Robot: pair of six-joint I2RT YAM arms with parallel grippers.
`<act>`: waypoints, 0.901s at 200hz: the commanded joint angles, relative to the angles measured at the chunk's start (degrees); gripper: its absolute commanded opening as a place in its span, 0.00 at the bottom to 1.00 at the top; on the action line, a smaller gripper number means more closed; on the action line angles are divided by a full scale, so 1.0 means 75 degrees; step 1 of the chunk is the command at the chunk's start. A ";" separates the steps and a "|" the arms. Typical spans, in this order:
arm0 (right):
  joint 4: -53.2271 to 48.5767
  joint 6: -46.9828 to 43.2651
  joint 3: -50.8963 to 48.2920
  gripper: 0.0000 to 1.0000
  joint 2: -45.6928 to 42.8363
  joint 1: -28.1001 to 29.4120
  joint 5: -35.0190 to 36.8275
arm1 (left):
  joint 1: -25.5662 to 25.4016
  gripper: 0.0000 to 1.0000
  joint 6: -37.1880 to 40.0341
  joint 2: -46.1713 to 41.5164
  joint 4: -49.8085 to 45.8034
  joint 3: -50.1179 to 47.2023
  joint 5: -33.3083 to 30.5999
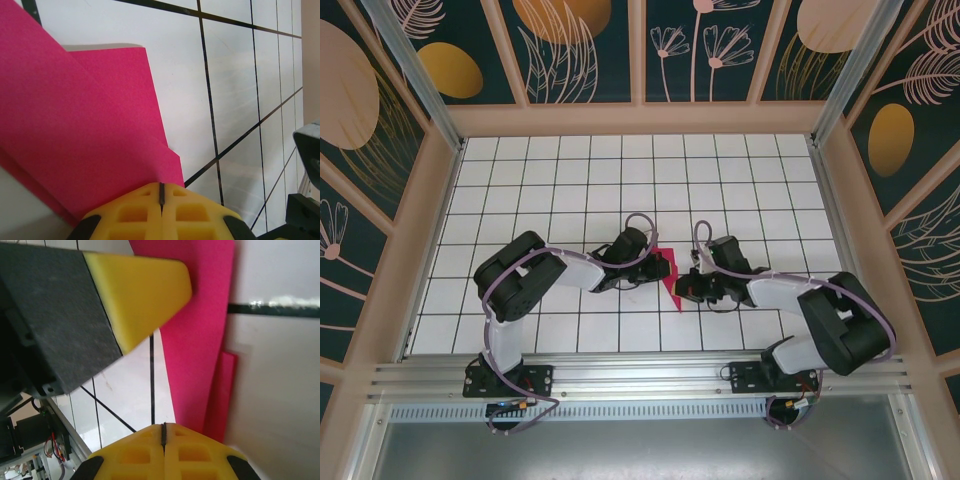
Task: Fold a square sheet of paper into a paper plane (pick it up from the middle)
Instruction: Fold the wing for the fifth time at the center of the table.
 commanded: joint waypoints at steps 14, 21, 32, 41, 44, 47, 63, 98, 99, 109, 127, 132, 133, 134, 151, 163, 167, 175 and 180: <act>0.0200 0.0044 0.0402 0.02 0.0701 0.0085 -0.0262 | 0.0018 0.03 0.0031 0.0329 -0.0682 -0.0139 -0.0462; 0.0244 0.0056 0.0454 0.02 0.0751 0.0126 -0.0310 | 0.0024 0.03 0.0033 0.0327 -0.0714 -0.0130 -0.0449; 0.0274 0.0046 0.0480 0.02 0.0795 0.0200 -0.0294 | 0.0012 0.03 0.0043 0.0321 -0.0720 -0.0110 -0.0429; 0.0274 0.0024 0.0508 0.02 0.0872 0.0204 -0.0341 | 0.0018 0.03 0.0045 0.0318 -0.0720 -0.0116 -0.0429; 0.0224 -0.0003 0.0531 0.03 0.0911 0.0204 -0.0330 | 0.0017 0.03 0.0055 0.0320 -0.0726 -0.0115 -0.0427; 0.0162 -0.0027 0.0558 0.03 0.0927 0.0204 -0.0311 | 0.0022 0.03 0.0059 0.0321 -0.0731 -0.0113 -0.0427; -0.0056 -0.0107 0.0678 0.03 0.0902 0.0216 -0.0181 | 0.0021 0.03 0.0060 0.0359 -0.0731 -0.0090 -0.0392; -0.0221 -0.0108 0.0869 0.03 0.0764 0.0216 -0.0203 | 0.0017 0.03 0.0083 0.0371 -0.0777 -0.0079 -0.0380; -0.0229 -0.0108 0.0875 0.03 0.0767 0.0216 -0.0193 | 0.0017 0.03 0.0077 0.0371 -0.0778 -0.0078 -0.0380; -0.0282 -0.0130 0.0912 0.03 0.0801 0.0216 -0.0117 | 0.0018 0.03 0.0085 0.0360 -0.0785 -0.0078 -0.0378; -0.0337 -0.0200 0.0876 0.04 0.1132 0.0216 0.0137 | 0.0009 0.03 0.0085 0.0371 -0.0802 -0.0061 -0.0398; -0.0303 -0.0201 0.0833 0.03 0.1266 0.0216 0.0129 | 0.0023 0.03 0.0085 0.0371 -0.0813 -0.0051 -0.0393; -0.0299 -0.0202 0.0822 0.03 0.1300 0.0216 0.0126 | 0.0020 0.03 0.0090 0.0377 -0.0813 -0.0047 -0.0393; -0.0285 -0.0207 0.0822 0.04 0.1322 0.0216 0.0124 | 0.0025 0.03 0.0093 0.0380 -0.0820 -0.0045 -0.0392; -0.0310 -0.0214 0.0636 0.03 0.1684 0.0216 0.0255 | 0.0027 0.02 0.0061 0.0377 -0.0880 -0.0019 -0.0450; -0.0303 -0.0201 0.0426 0.04 0.1757 0.0216 0.0354 | 0.0018 0.00 -0.0009 0.0382 -0.0887 -0.0042 -0.0501; -0.0300 -0.0202 0.0372 0.04 0.1760 0.0216 0.0361 | 0.0018 0.00 -0.0030 0.0377 -0.0915 -0.0047 -0.0525; -0.0311 -0.0222 0.0265 0.03 0.1746 0.0216 0.0351 | 0.0018 0.00 -0.0089 0.0385 -0.0972 -0.0048 -0.0578; -0.0295 -0.0214 0.0205 0.03 0.1696 0.0216 0.0335 | 0.0018 0.00 -0.0106 0.0404 -0.0989 -0.0052 -0.0600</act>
